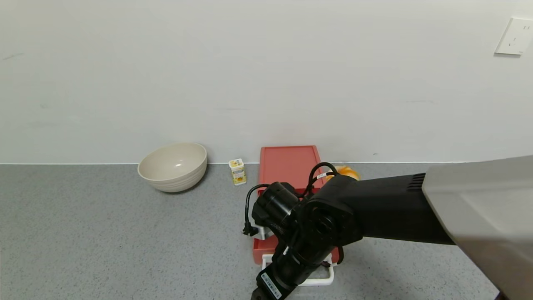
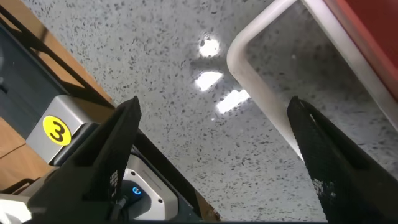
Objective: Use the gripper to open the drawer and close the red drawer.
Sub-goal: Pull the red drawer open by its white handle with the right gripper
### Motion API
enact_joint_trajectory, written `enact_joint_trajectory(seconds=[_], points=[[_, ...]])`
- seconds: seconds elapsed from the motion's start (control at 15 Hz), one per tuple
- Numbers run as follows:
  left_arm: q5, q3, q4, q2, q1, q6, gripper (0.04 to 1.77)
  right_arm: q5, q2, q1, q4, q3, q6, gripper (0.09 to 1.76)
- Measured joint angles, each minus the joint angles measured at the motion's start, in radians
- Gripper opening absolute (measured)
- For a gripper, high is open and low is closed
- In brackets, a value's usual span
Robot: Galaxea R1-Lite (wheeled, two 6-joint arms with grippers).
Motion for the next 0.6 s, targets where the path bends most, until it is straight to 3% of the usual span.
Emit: enact_joint_trajectory(seconds=[0.6], points=[[0.000, 0.000, 0.000, 0.000, 0.000, 0.000, 1.72, -0.023, -0.116, -0.005, 0.006, 0.014, -0.017, 1.71]])
